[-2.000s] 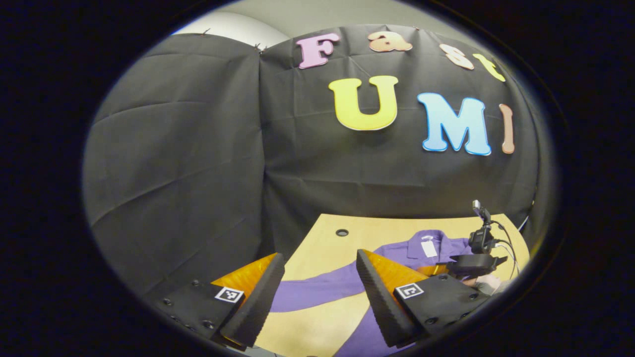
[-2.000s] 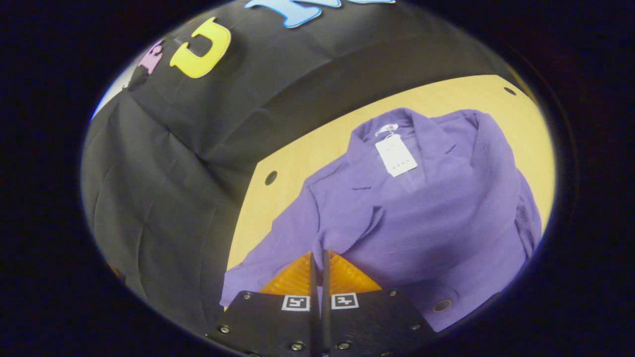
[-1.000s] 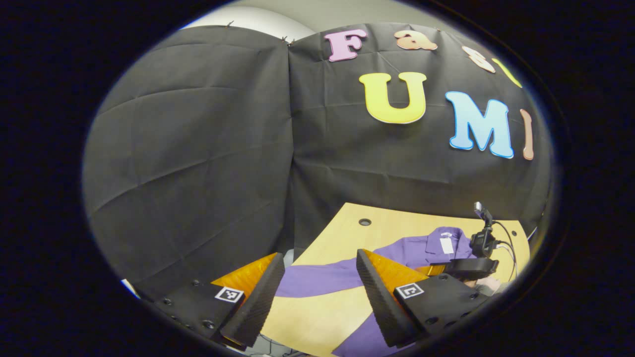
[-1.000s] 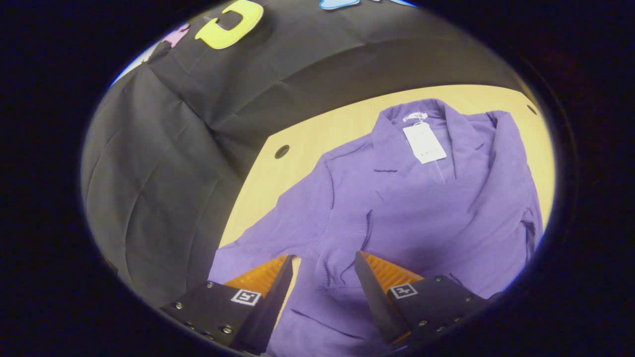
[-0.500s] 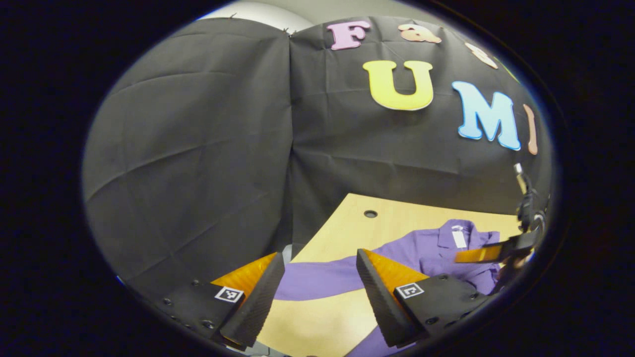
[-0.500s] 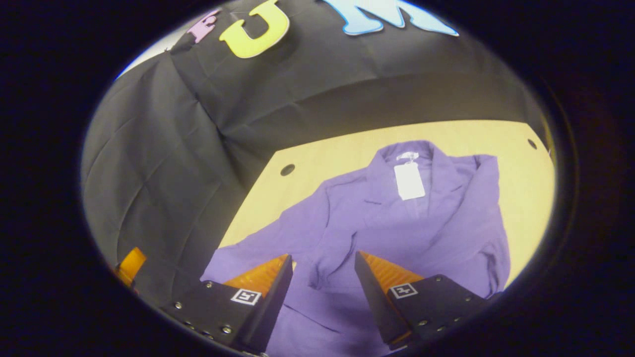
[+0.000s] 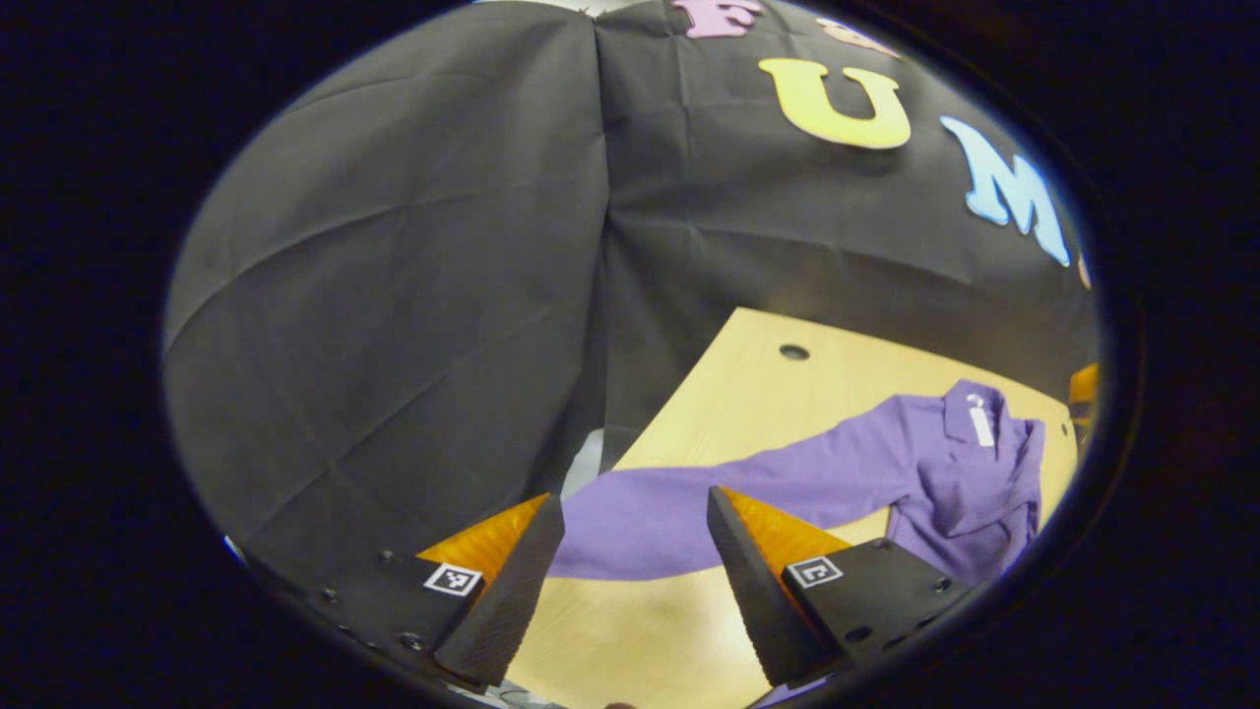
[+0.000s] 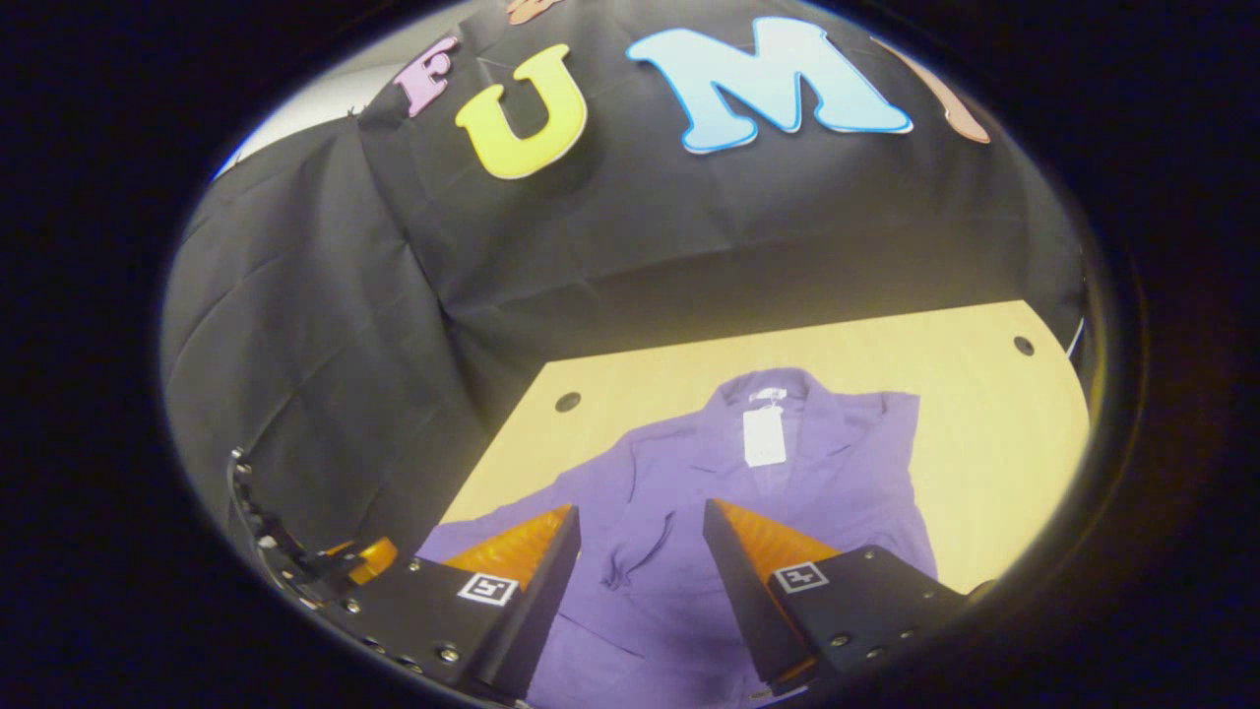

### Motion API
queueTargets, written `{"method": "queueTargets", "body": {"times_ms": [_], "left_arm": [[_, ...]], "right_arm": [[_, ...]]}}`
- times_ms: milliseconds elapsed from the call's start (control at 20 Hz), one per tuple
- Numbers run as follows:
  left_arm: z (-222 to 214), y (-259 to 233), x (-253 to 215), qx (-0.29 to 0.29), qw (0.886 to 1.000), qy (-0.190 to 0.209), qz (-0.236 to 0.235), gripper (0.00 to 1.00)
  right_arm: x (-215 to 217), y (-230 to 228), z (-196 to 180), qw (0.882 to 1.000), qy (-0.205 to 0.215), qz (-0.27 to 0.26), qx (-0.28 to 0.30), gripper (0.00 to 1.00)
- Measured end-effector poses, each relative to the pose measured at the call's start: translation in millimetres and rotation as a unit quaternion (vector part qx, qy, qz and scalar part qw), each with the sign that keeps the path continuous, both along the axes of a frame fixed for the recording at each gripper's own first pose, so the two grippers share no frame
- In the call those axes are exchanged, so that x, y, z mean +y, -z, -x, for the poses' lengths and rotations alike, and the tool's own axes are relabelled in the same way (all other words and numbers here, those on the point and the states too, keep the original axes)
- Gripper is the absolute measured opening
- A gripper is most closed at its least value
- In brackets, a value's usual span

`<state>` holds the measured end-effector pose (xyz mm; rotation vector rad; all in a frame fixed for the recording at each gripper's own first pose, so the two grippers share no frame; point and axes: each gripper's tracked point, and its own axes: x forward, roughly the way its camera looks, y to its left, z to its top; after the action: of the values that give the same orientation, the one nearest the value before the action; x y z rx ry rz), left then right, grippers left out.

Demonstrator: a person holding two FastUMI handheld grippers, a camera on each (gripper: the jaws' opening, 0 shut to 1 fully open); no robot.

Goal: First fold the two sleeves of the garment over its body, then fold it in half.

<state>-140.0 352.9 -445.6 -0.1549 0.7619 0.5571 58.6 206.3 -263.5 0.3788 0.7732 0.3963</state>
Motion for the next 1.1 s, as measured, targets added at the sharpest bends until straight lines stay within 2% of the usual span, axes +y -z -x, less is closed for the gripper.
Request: {"method": "queueTargets", "body": {"times_ms": [50, 100, 150, 400, 600, 700, 750, 1100], "left_arm": [[-0.2, 10.4, 2.3, 0.007, 1.000, -0.002, 0.006, 0.94], [3.0, 18.5, 6.8, 0.013, 1.000, -0.005, 0.011, 0.99], [5.5, 26.2, 10.4, 0.020, 1.000, -0.008, 0.015, 0.97], [9.8, 65.5, 21.1, 0.056, 0.998, -0.018, 0.018, 0.98], [18.9, 95.9, 31.5, 0.087, 0.995, -0.041, 0.025, 0.97], [23.2, 104.0, 30.0, 0.098, 0.993, -0.045, 0.039, 0.95], [25.4, 109.9, 26.4, 0.108, 0.992, -0.046, 0.049, 0.99], [15.9, 112.1, 23.5, 0.099, 0.993, -0.047, 0.052, 0.94]], "right_arm": [[-6.7, -8.0, -1.0, 1.000, 0.006, 0.000, -0.008, 0.79], [-14.5, -16.3, -2.4, 1.000, 0.013, 0.001, -0.017, 0.79], [-22.5, -24.0, -3.6, 0.999, 0.020, 0.003, -0.025, 0.79], [-77.7, -58.5, -0.5, 0.996, 0.057, 0.030, -0.057, 0.79], [-117.3, -63.3, -1.4, 0.993, 0.094, 0.040, -0.062, 0.79], [-132.8, -67.7, -2.0, 0.991, 0.109, 0.044, -0.065, 0.79], [-139.3, -68.4, -1.3, 0.990, 0.117, 0.044, -0.067, 0.79], [-207.0, -77.8, 5.0, 0.979, 0.174, 0.071, -0.074, 0.79]]}}
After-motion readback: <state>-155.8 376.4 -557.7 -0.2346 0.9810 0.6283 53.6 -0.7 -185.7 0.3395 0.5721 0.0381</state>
